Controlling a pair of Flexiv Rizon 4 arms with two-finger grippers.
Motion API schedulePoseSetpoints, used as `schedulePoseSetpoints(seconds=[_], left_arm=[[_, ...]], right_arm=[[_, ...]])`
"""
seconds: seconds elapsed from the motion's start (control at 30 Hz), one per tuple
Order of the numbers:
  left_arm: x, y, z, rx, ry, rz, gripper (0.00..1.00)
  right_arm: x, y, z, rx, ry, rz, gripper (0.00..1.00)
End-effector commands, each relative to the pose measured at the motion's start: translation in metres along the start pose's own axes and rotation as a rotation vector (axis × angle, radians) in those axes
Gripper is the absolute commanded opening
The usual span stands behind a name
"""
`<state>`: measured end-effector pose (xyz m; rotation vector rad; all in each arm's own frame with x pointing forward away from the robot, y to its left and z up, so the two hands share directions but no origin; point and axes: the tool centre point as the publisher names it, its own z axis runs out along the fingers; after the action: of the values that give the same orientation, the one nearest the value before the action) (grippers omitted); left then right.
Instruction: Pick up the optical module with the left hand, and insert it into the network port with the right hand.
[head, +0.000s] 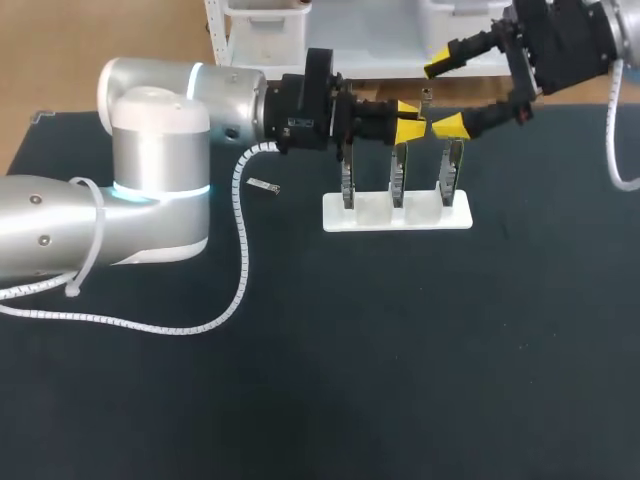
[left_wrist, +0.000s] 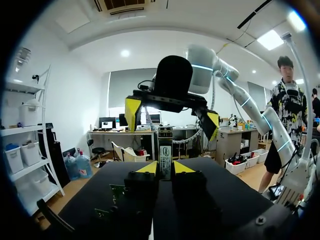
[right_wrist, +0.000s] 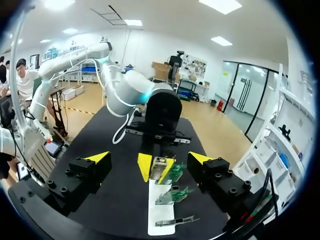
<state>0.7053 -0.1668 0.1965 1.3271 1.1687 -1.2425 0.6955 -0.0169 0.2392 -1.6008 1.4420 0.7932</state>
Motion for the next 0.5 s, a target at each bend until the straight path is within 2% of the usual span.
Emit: schedulePoseSetpoints(seconds=[0.03, 0.17, 0.5], left_arm=[[0.0005, 0.0019, 0.0000, 0.005, 0.001, 0.000, 0.00], [0.0005, 0.0019, 0.0000, 0.005, 0.001, 0.000, 0.00], [0.0005, 0.0019, 0.0000, 0.005, 0.001, 0.000, 0.00]], right_arm=[[-0.0003, -0.0094, 0.0002, -0.009, -0.049, 0.004, 1.00], [-0.0021, -0.0114, -0.0009, 0.000, -0.070, 0.001, 1.00], [-0.0092, -0.0105, 0.0026, -0.003, -0.062, 0.021, 1.00]])
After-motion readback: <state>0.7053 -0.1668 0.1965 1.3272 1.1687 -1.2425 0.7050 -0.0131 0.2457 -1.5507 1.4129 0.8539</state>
